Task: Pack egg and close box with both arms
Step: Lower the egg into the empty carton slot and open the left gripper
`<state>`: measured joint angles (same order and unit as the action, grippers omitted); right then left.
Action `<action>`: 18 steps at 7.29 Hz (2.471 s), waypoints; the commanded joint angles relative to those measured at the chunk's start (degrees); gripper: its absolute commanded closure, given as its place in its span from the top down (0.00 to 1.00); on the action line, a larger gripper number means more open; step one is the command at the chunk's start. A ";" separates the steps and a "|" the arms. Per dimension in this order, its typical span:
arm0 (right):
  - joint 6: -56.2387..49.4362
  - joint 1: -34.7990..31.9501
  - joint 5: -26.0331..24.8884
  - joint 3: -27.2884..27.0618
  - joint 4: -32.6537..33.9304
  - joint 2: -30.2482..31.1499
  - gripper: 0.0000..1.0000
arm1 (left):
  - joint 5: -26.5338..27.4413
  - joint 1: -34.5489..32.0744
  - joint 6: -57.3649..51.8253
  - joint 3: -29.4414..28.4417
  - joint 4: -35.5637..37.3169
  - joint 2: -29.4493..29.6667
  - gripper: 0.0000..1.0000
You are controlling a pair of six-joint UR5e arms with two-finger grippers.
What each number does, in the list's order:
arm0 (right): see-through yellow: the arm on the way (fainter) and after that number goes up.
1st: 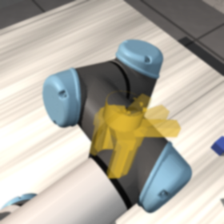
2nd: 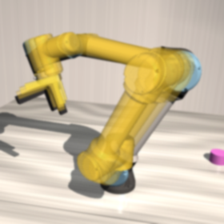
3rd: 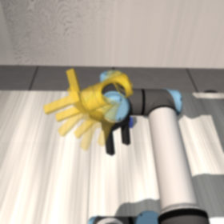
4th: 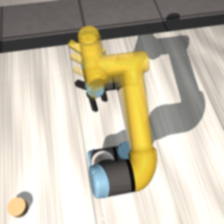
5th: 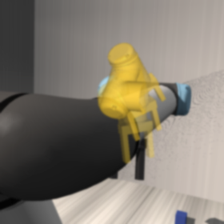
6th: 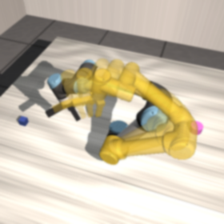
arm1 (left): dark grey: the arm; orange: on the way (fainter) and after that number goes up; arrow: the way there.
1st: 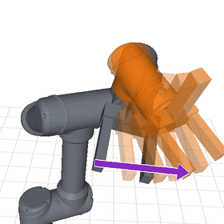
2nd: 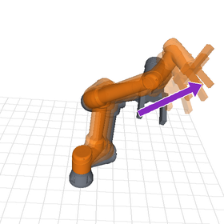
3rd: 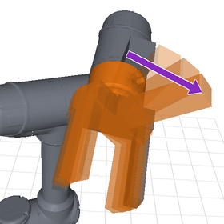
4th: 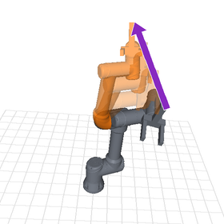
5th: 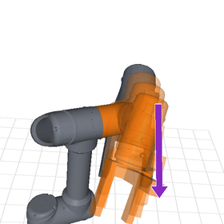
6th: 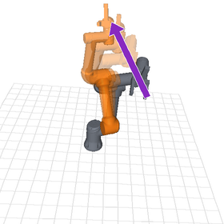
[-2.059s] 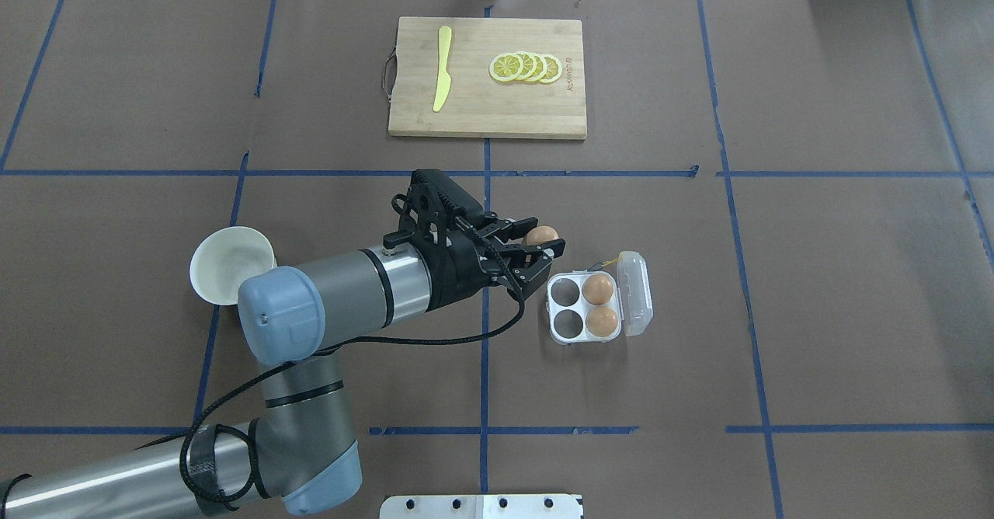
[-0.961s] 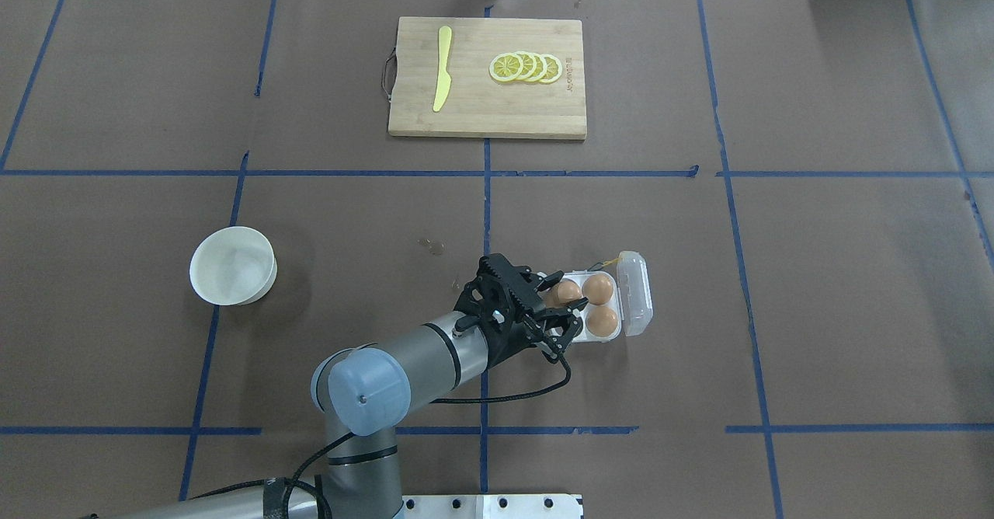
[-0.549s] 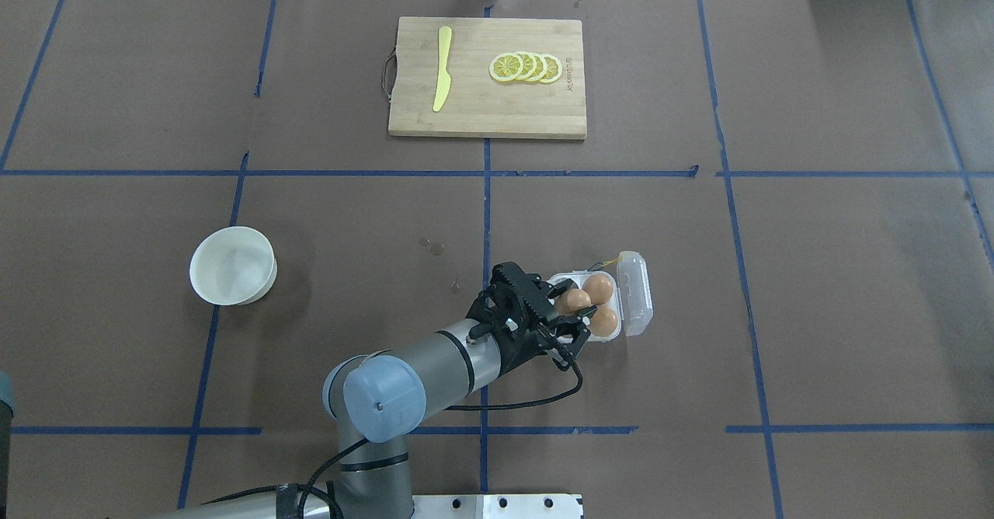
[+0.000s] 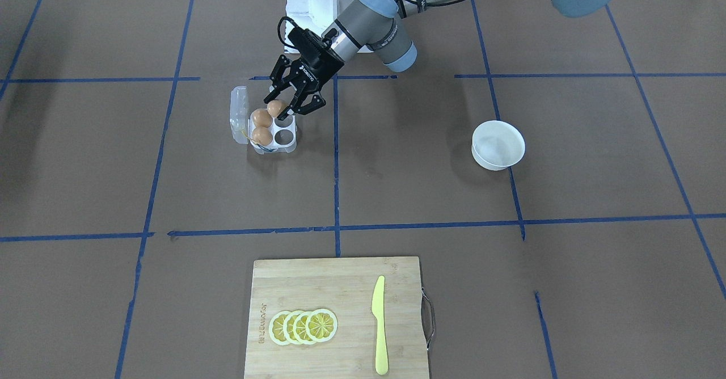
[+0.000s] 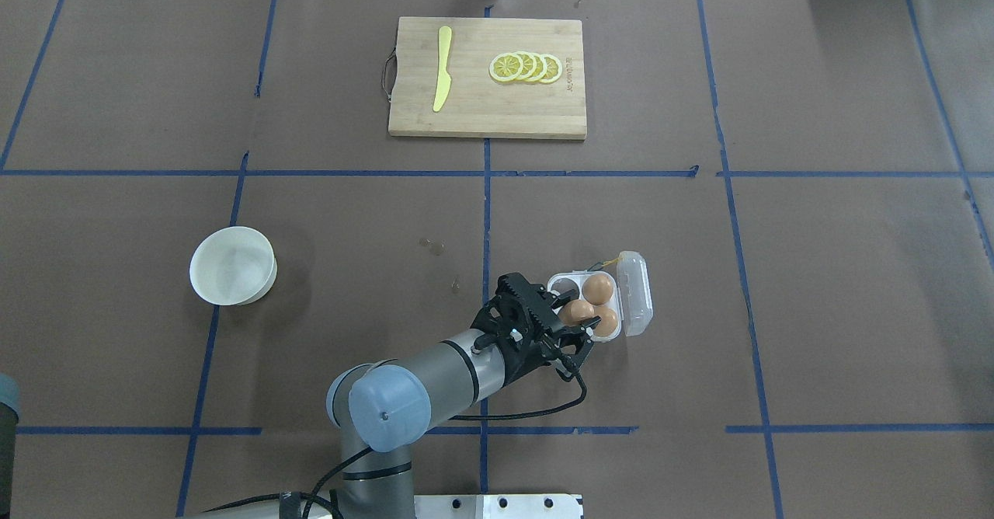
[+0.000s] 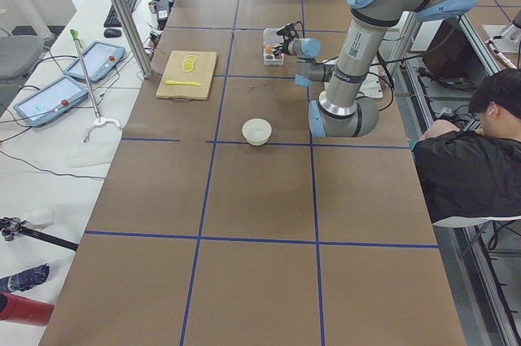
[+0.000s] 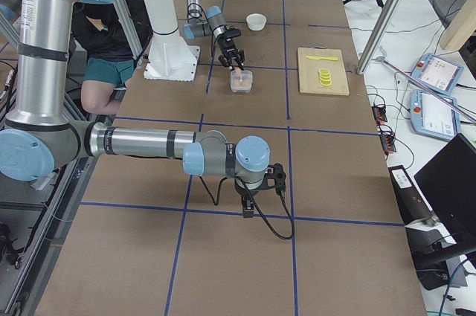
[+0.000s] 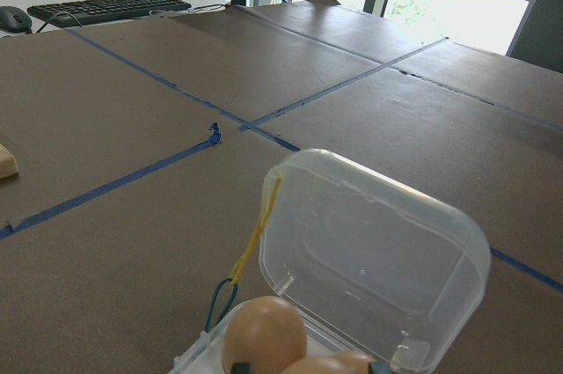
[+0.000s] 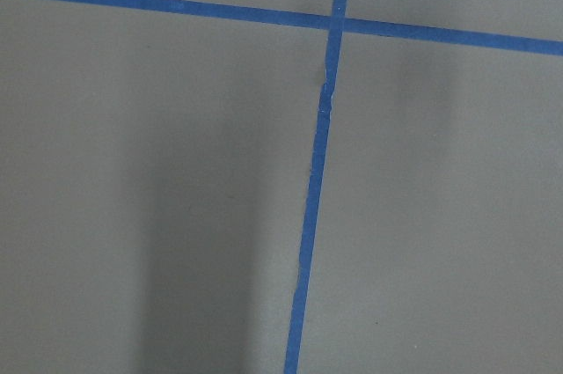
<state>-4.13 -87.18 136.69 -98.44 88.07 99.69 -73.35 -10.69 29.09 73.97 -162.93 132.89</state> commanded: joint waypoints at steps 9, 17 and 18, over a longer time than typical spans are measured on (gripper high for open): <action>-0.09 0.00 -0.02 0.00 0.00 -0.11 1.00 | -0.04 0.23 0.00 -0.76 0.15 1.23 0.59; 0.09 0.00 0.59 0.00 0.09 0.06 1.00 | -10.02 -6.77 0.88 11.86 17.66 -0.17 0.92; 0.09 0.00 0.59 -0.26 0.00 0.06 1.00 | -13.80 -9.84 1.84 16.08 25.13 -1.22 0.99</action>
<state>-4.08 -87.19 137.10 -98.50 88.11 99.72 -82.59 -17.02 30.12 85.29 -146.31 132.75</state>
